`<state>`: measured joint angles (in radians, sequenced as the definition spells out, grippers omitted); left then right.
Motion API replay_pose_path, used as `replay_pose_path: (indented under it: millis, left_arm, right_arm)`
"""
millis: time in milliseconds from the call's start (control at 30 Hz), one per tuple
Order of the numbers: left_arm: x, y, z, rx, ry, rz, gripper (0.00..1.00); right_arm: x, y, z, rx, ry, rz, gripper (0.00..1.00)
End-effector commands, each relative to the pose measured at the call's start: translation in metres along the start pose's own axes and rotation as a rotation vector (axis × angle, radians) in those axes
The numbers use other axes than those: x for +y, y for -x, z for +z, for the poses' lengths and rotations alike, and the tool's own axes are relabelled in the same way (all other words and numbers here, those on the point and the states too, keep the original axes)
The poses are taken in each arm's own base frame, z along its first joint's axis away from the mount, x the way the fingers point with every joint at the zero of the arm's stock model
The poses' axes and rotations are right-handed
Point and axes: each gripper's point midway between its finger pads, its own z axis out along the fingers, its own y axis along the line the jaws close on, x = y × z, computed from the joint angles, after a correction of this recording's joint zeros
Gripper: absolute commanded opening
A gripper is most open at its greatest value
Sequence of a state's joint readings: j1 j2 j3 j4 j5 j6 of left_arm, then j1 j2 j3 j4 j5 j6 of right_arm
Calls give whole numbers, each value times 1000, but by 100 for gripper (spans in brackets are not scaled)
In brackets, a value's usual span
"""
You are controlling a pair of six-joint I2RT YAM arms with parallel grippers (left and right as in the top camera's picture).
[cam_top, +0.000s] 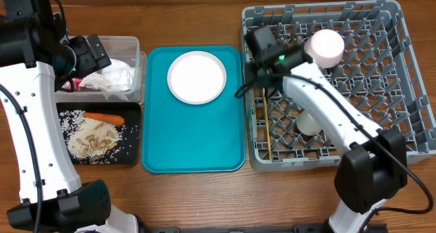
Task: Sort waste into correct bins and load items into the dishwasher
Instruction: 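Reach the right gripper to the white plate's edge and grasp it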
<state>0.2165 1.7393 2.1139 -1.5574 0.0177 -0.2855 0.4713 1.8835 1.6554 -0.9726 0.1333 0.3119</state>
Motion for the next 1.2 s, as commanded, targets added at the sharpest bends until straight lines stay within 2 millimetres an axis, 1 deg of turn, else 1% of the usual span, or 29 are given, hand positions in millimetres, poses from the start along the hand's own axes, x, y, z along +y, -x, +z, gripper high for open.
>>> replay_pose_path:
  millis: [0, 33, 100, 133, 200, 267, 300, 433, 500, 533, 600, 633, 767, 833, 1033, 1167]
  left_arm:
    - [0, 0, 1, 3, 3, -9, 100]
    - [0, -1, 1, 4, 3, -9, 100]
    - [0, -1, 1, 4, 3, -9, 100]
    - [0, -1, 1, 4, 3, -9, 100]
    - [0, -1, 1, 4, 3, -9, 100]
    - [0, -1, 1, 4, 3, -9, 100]
    - [0, 0, 1, 3, 3, -9, 100]
    - [0, -1, 1, 4, 3, -9, 100]
    - [0, -1, 1, 4, 3, -9, 100]
    - [0, -1, 1, 4, 3, -9, 100]
    - [0, 0, 1, 3, 3, -9, 100]
    - [0, -1, 1, 4, 3, -9, 100]
    - [0, 0, 1, 3, 3, -9, 100]
    - [0, 0, 1, 3, 3, -9, 100]
    - [0, -1, 1, 4, 3, -9, 100]
    - [0, -1, 1, 4, 3, -9, 100]
  right_arm:
    - [29, 30, -39, -73, 123, -1, 42]
    - [46, 32, -52, -71, 198, -13, 43]
    - [65, 30, -58, -61, 281, -27, 46]
    - [75, 27, -60, -50, 332, -34, 51]
    - [89, 23, -60, -29, 400, -21, 65]
    - [101, 20, -56, -23, 444, 7, 96]
    - [104, 20, -54, -24, 452, 19, 100]
    - [122, 12, -42, -35, 484, 25, 100]
    - [128, 8, -38, -40, 491, 13, 100]
    - [130, 6, -35, -45, 491, 9, 95]
    - [131, 5, -30, -61, 477, 6, 76]
    - [127, 6, -23, -81, 430, 30, 66]
    - [106, 7, -4, -168, 242, 130, 57]
    - [103, 5, 4, -205, 195, 173, 56]
    - [111, 0, 21, -267, 205, 261, 55]
    - [114, -5, 43, -278, 182, 269, 54]
